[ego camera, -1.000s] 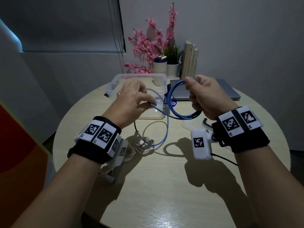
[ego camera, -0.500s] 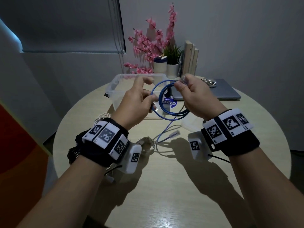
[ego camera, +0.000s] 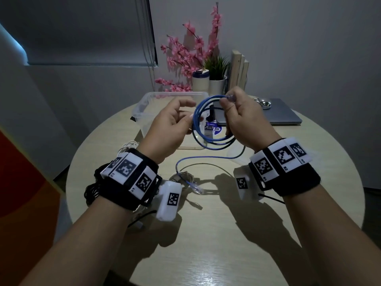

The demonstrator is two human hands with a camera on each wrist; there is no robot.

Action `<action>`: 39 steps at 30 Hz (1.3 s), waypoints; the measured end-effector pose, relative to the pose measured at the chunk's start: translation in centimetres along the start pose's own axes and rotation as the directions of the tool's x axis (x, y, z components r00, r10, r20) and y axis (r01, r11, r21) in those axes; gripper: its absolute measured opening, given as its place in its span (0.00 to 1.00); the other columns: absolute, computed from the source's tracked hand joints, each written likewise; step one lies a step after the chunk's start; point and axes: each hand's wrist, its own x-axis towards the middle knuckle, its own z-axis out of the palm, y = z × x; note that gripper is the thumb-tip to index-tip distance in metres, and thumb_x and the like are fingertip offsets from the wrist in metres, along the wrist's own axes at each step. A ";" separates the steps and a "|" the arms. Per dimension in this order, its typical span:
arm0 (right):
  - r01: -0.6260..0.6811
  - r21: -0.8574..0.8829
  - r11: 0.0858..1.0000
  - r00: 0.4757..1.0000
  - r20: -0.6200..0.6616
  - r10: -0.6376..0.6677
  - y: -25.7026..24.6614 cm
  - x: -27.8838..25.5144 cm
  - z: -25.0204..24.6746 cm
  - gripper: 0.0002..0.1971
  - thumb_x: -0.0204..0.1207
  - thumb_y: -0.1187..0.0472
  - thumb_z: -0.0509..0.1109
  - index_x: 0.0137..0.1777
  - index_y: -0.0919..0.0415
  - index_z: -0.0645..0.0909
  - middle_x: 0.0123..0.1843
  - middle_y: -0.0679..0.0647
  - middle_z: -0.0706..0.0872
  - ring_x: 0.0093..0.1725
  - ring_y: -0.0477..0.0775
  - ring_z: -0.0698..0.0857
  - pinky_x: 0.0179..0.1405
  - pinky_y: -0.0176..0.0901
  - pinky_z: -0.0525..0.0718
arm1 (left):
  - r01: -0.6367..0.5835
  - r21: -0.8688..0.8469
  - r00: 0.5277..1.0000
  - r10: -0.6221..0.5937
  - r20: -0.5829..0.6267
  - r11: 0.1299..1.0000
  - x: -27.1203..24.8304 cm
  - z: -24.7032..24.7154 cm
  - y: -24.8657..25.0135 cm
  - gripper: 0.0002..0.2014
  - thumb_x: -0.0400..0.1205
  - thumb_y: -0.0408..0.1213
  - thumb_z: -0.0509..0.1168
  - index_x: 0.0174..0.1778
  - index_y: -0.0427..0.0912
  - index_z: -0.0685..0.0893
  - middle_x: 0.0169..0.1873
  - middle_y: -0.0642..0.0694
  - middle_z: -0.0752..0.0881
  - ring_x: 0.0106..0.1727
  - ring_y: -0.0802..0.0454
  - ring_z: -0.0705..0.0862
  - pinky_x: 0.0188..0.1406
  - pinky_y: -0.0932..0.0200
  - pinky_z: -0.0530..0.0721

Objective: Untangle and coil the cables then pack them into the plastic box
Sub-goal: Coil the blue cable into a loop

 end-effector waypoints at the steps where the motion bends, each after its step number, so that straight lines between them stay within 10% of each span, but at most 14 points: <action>1: -0.007 0.012 1.000 0.999 -0.046 0.007 0.2 0.1 0.0 0.08 0.86 0.55 0.56 0.48 0.58 0.70 0.28 0.46 0.74 0.28 0.47 0.74 0.32 0.43 0.75 | 0.031 -0.022 0.999 -0.030 0.032 0.999 -0.1 0.0 -0.1 0.08 0.86 0.29 0.58 0.55 0.46 0.79 0.44 0.42 0.90 0.43 0.55 0.86 0.42 0.64 0.82; 6: -0.027 0.024 0.999 0.992 -0.123 0.030 0.7 0.3 -0.1 0.07 0.86 0.56 0.56 0.49 0.58 0.70 0.29 0.47 0.74 0.28 0.45 0.73 0.27 0.36 0.71 | 0.080 -0.070 0.995 -0.076 0.059 0.994 -0.4 0.3 -0.2 0.13 0.84 0.24 0.60 0.49 0.48 0.81 0.31 0.50 0.89 0.33 0.56 0.85 0.40 0.60 0.86; 13: -0.117 -0.036 0.992 0.981 0.153 0.121 0.4 0.0 -0.3 0.09 0.86 0.57 0.56 0.54 0.63 0.72 0.35 0.52 0.80 0.27 0.51 0.83 0.26 0.39 0.80 | -0.012 0.024 0.996 0.014 -0.091 1.000 0.1 0.5 0.0 0.13 0.85 0.27 0.60 0.58 0.47 0.84 0.38 0.50 0.87 0.37 0.59 0.82 0.39 0.68 0.82; 20: -0.111 -0.045 0.993 0.981 0.155 0.117 0.3 -0.3 0.2 0.11 0.86 0.58 0.56 0.56 0.65 0.74 0.33 0.52 0.80 0.30 0.51 0.84 0.28 0.36 0.80 | -0.048 0.061 0.999 0.049 -0.022 0.997 -0.2 0.8 0.7 0.17 0.85 0.24 0.58 0.59 0.49 0.84 0.39 0.54 0.88 0.36 0.66 0.84 0.39 0.71 0.82; 30: -0.075 -0.123 0.989 0.992 0.096 0.087 0.0 -0.4 0.3 0.11 0.85 0.57 0.58 0.56 0.64 0.77 0.41 0.54 0.82 0.42 0.54 0.80 0.37 0.44 0.72 | 0.003 0.066 0.999 -0.006 0.046 0.998 -0.8 1.4 1.0 0.20 0.88 0.47 0.51 0.44 0.38 0.83 0.33 0.42 0.83 0.35 0.50 0.82 0.43 0.48 0.83; 33: -0.124 0.054 0.991 0.987 0.112 0.118 -0.5 -0.4 0.3 0.11 0.84 0.58 0.60 0.55 0.65 0.77 0.33 0.53 0.81 0.34 0.53 0.84 0.37 0.51 0.83 | -0.014 0.107 1.000 0.011 0.026 0.994 -0.5 1.3 0.5 0.14 0.89 0.37 0.53 0.46 0.54 0.83 0.29 0.47 0.78 0.35 0.50 0.80 0.42 0.49 0.82; 39: -0.334 0.561 0.757 0.939 0.271 0.214 -1.3 -0.8 0.1 0.07 0.83 0.62 0.63 0.49 0.67 0.78 0.25 0.55 0.75 0.24 0.51 0.81 0.38 0.53 0.87 | -0.026 0.007 0.996 0.026 -0.082 1.000 -0.1 1.1 -0.1 0.13 0.88 0.32 0.54 0.55 0.43 0.84 0.28 0.47 0.72 0.28 0.60 0.75 0.40 0.55 0.83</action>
